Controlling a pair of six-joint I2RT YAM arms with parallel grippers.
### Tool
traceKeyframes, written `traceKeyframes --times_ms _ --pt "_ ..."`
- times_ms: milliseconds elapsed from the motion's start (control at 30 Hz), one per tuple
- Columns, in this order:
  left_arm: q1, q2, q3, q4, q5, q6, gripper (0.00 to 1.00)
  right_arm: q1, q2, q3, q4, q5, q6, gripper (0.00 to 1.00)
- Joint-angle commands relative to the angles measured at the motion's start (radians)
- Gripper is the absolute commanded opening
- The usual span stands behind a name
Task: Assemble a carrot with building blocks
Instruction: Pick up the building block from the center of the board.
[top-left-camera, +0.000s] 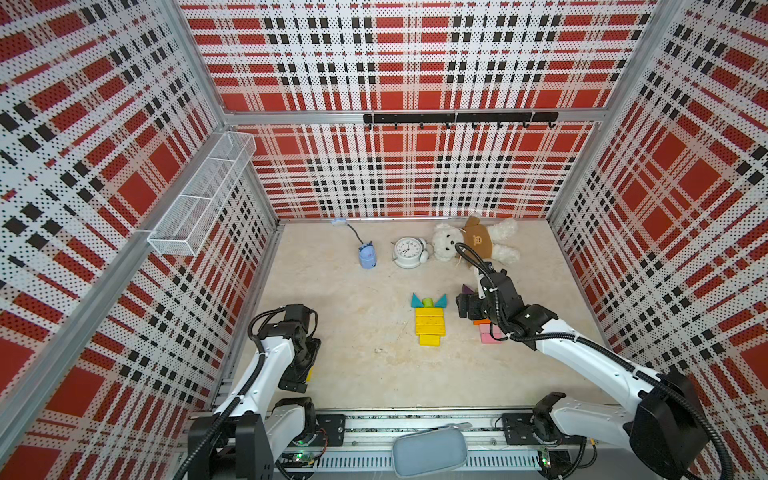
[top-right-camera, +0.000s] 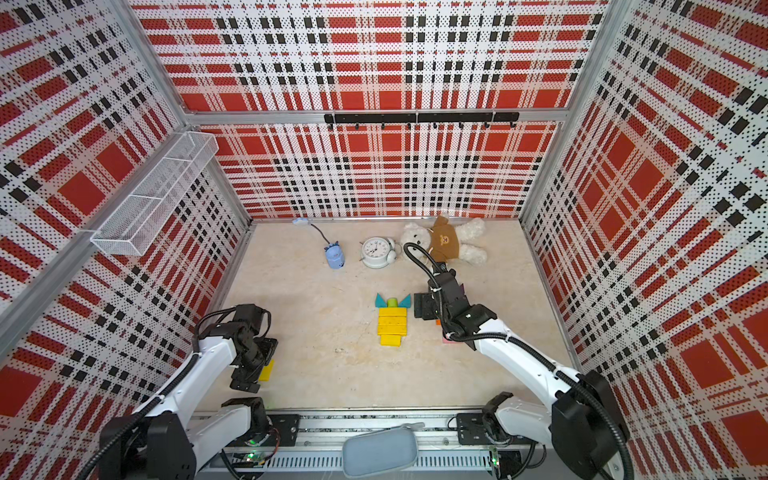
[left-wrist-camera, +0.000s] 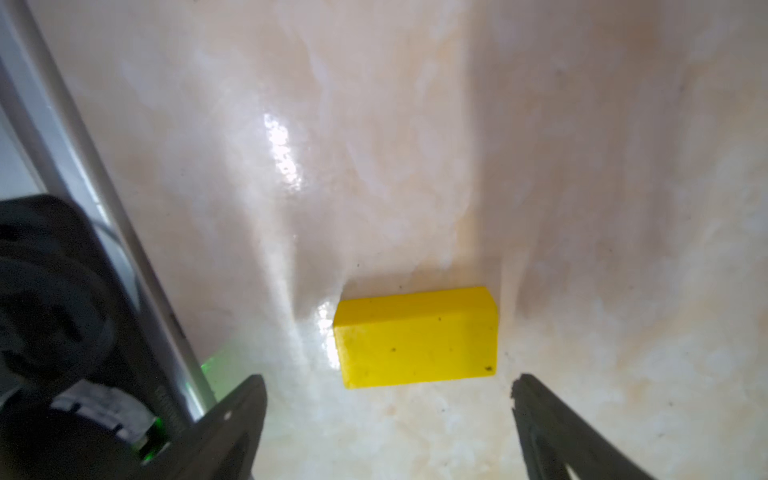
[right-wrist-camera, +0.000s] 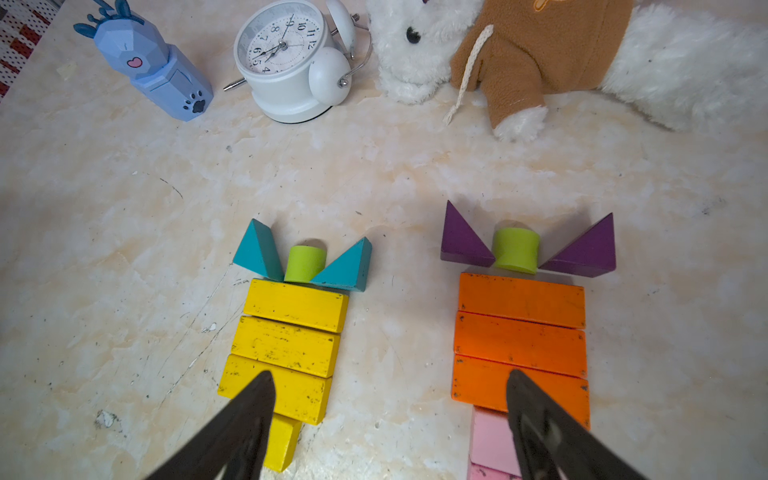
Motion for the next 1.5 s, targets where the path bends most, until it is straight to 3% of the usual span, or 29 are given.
traceKeyframes --times_ms 0,233,500,667,867,1133,1300,1467 --pt "0.032 0.017 -0.01 0.087 0.026 0.027 0.94 -0.002 -0.013 -0.004 0.037 0.002 -0.015 0.89" --pt "0.072 0.051 -0.025 0.115 0.028 0.066 0.89 -0.002 -0.011 -0.004 0.039 0.0 -0.017 0.88" --pt "0.11 0.022 -0.081 0.17 0.023 0.095 0.75 -0.001 -0.01 -0.004 0.04 0.002 -0.018 0.88" --pt "0.122 0.037 -0.087 0.182 0.025 0.117 0.74 -0.002 -0.007 -0.002 0.04 -0.024 -0.018 0.88" --pt "0.126 0.038 -0.087 0.19 0.015 0.135 0.62 -0.003 -0.01 -0.003 0.04 -0.023 -0.018 0.88" --pt "0.126 0.006 -0.074 0.184 0.028 0.158 0.61 -0.001 -0.01 -0.004 0.04 -0.022 -0.018 0.88" --pt "0.104 -0.006 -0.041 0.176 0.032 0.193 0.62 -0.001 -0.007 -0.003 0.042 -0.023 -0.018 0.87" --pt "-0.012 0.007 0.019 0.175 -0.001 0.216 0.62 -0.002 -0.002 -0.004 0.041 -0.022 -0.018 0.87"
